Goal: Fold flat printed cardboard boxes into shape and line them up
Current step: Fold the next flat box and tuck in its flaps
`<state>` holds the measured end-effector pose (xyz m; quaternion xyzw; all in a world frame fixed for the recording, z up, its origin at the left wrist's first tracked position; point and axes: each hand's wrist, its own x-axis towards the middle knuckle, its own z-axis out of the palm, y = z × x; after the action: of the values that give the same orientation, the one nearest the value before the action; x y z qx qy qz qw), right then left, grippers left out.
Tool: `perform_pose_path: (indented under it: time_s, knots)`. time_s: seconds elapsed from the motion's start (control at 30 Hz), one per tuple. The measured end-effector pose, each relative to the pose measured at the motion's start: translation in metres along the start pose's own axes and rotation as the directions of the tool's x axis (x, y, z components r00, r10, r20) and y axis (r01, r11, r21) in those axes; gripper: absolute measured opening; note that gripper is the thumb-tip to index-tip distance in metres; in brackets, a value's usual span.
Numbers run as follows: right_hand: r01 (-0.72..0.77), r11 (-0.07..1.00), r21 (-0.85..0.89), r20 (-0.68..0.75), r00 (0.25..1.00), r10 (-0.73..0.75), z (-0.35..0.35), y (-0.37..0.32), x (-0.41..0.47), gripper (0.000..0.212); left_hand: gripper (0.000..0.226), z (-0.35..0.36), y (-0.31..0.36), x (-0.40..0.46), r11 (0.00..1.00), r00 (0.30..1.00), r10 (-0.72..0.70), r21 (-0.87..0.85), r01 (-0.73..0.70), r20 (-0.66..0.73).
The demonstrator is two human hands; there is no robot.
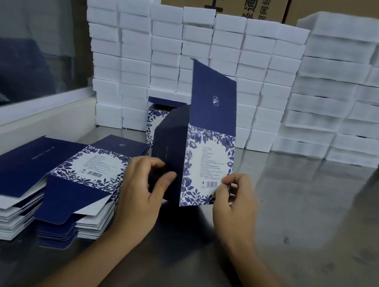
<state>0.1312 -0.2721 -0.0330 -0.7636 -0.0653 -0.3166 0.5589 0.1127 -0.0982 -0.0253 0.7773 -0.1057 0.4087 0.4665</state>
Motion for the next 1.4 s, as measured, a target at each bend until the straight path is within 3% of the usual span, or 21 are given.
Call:
perform_pose_path:
  time_s: [0.07, 0.17, 0.23, 0.33, 0.43, 0.6, 0.73, 0.83, 0.97, 1.13, 1.27, 1.4]
  knots:
    - [-0.044, 0.999, -0.024, 0.011, 0.999, 0.045, 0.0, 0.004, 0.002, 0.019, 0.053, 0.0, -0.004, 0.001, 0.991, 0.99, -0.129, -0.038, 0.131, 0.048]
    - [-0.077, 0.997, 0.002, 0.065, 0.995, 0.077, 0.001, 0.005, 0.001, 0.003, 0.082, 0.001, -0.006, 0.002, 0.914, 0.927, -0.331, -0.185, 0.361, 0.174]
    - [-0.087, 0.995, 0.042, 0.097, 0.992, 0.082, 0.002, 0.002, -0.001, 0.021, 0.093, 0.002, -0.008, 0.003, 0.883, 0.899, -0.377, -0.207, 0.422, 0.222]
    - [-0.073, 0.993, 0.098, 0.162, 0.985, 0.056, 0.001, -0.003, -0.003, 0.057, 0.08, 0.001, -0.01, 0.002, 0.889, 0.896, -0.387, -0.171, 0.425, 0.217]
    - [-0.168, 0.963, 0.209, 0.261, 0.959, 0.11, 0.001, -0.004, -0.005, 0.084, 0.071, 0.001, -0.007, 0.0, 0.906, 0.901, -0.367, -0.13, 0.402, 0.23]
    - [-0.251, 0.929, 0.273, 0.243, 0.952, 0.186, 0.0, -0.004, 0.0, 0.089, 0.068, -0.002, 0.004, -0.001, 0.887, 0.889, -0.313, -0.231, 0.399, 0.334]
    - [-0.318, 0.886, 0.338, 0.277, 0.933, 0.23, -0.003, -0.002, 0.003, 0.073, 0.068, -0.005, 0.002, 0.001, 0.892, 0.878, -0.268, -0.241, 0.381, 0.396]
    - [-0.345, 0.872, 0.348, 0.251, 0.93, 0.268, -0.001, -0.003, 0.004, 0.071, 0.062, -0.005, 0.003, 0.0, 0.932, 0.902, -0.265, -0.149, 0.33, 0.34]
    - [-0.302, 0.918, 0.258, 0.023, 0.951, 0.307, -0.001, -0.002, 0.01, 0.048, 0.084, -0.005, 0.002, -0.002, 0.991, 0.97, -0.134, 0.008, 0.135, 0.201]
    - [-0.311, 0.874, 0.372, 0.081, 0.949, 0.304, -0.007, -0.006, 0.017, 0.054, 0.105, -0.007, -0.002, 0.001, 0.986, 0.968, 0.106, 0.102, -0.132, 0.228]
    - [-0.361, 0.864, 0.351, 0.109, 0.932, 0.346, -0.008, -0.009, 0.019, 0.066, 0.105, -0.008, -0.002, 0.003, 0.974, 0.949, 0.159, 0.114, -0.196, 0.271]
    - [-0.409, 0.858, 0.311, 0.123, 0.912, 0.39, -0.014, -0.011, 0.02, 0.05, 0.104, -0.011, 0.0, 0.003, 0.949, 0.936, 0.207, 0.175, -0.263, 0.283]
